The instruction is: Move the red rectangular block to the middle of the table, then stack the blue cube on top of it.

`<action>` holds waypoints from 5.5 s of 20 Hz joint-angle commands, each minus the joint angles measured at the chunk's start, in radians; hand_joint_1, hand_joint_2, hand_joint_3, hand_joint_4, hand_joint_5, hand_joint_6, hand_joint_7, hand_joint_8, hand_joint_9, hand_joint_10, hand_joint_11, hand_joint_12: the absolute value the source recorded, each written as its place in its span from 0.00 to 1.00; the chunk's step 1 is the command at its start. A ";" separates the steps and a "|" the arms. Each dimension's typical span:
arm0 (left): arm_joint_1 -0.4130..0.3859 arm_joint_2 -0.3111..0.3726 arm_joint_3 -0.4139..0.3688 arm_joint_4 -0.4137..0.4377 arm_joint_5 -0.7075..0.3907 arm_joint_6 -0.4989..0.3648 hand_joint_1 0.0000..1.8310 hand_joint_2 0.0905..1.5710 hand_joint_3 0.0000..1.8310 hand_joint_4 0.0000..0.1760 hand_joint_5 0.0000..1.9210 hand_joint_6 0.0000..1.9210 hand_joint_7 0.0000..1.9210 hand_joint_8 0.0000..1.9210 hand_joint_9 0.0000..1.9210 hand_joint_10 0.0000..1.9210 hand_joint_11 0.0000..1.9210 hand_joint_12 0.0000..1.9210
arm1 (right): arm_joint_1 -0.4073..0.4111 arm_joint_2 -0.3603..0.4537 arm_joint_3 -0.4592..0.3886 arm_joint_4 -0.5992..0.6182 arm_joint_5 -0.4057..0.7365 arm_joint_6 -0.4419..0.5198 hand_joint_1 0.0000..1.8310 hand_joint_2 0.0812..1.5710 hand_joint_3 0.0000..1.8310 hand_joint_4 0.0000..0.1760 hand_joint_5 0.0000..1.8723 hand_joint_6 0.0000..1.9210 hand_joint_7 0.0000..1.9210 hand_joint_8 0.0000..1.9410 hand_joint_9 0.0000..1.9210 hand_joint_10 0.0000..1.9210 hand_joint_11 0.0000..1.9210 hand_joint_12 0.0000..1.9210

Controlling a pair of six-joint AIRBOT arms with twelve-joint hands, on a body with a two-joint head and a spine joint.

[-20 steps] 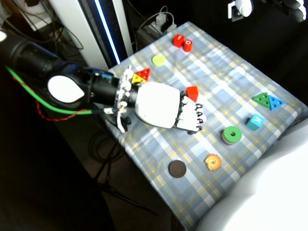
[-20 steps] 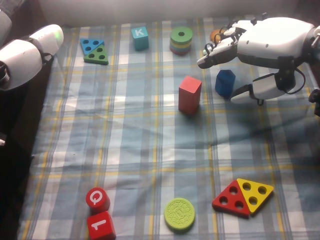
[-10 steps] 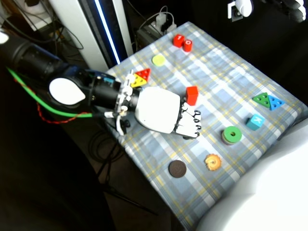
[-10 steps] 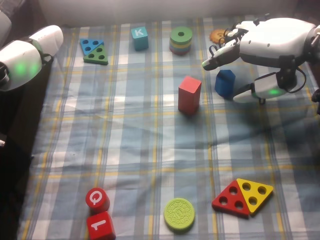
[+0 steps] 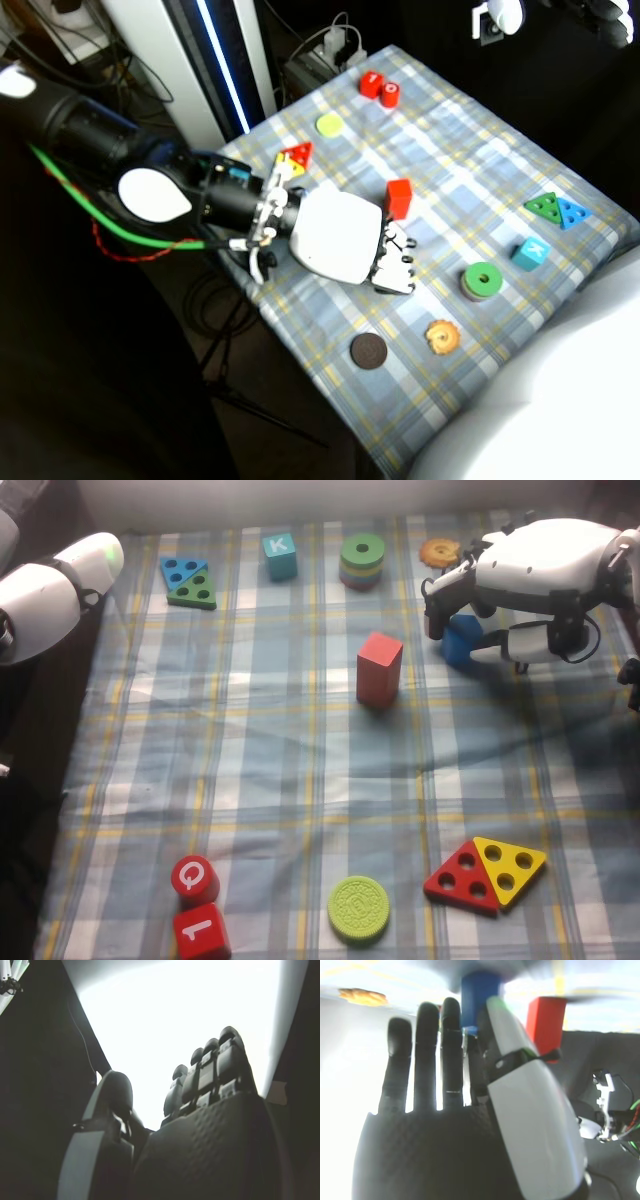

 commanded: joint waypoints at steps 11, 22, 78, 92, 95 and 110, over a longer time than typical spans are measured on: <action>-0.005 0.002 0.001 0.032 -0.124 -0.010 0.32 0.94 0.00 0.54 0.00 0.00 0.00 0.00 0.00 0.00 0.00 0.00 | 0.038 0.057 -0.092 0.018 0.267 -0.001 0.62 0.82 0.00 0.00 0.39 0.65 0.31 0.92 0.19 1.00 0.20 1.00; -0.005 0.001 0.001 0.031 -0.124 -0.010 0.31 0.94 0.00 0.64 0.00 0.00 0.00 0.00 0.00 0.00 0.00 0.00 | 0.075 0.066 -0.137 -0.042 0.326 -0.001 0.43 0.88 0.00 0.43 0.27 0.88 0.09 0.40 0.00 0.58 0.00 0.95; -0.005 -0.005 0.004 0.028 -0.126 -0.019 0.34 0.94 0.00 0.43 0.00 0.00 0.00 0.00 0.00 0.00 0.00 0.00 | 0.074 0.019 -0.116 -0.118 0.340 0.063 0.62 0.81 0.00 0.00 0.29 0.79 0.40 0.75 0.28 0.65 0.16 0.95; -0.004 -0.005 0.005 0.026 -0.126 -0.019 0.35 0.93 0.00 0.49 0.00 0.00 0.00 0.00 0.00 0.00 0.00 0.00 | 0.079 0.068 -0.130 -0.122 0.333 0.080 0.44 0.80 0.00 0.09 0.00 0.00 0.00 0.00 0.00 0.01 0.00 0.01; -0.002 -0.005 0.003 0.026 -0.126 -0.019 0.35 0.93 0.00 0.46 0.00 0.00 0.00 0.00 0.00 0.00 0.00 0.00 | 0.086 0.109 -0.153 -0.111 0.358 0.080 0.33 0.78 0.00 0.16 0.00 0.00 0.00 0.00 0.00 0.00 0.00 0.00; 0.041 0.009 -0.011 0.088 -0.197 -0.150 0.33 0.95 0.00 0.55 0.00 0.00 0.00 0.00 0.00 0.00 0.00 0.00 | -0.102 0.389 -0.375 0.333 0.691 -0.241 0.25 0.68 0.00 0.64 0.00 0.00 0.00 0.00 0.00 0.00 0.00 0.00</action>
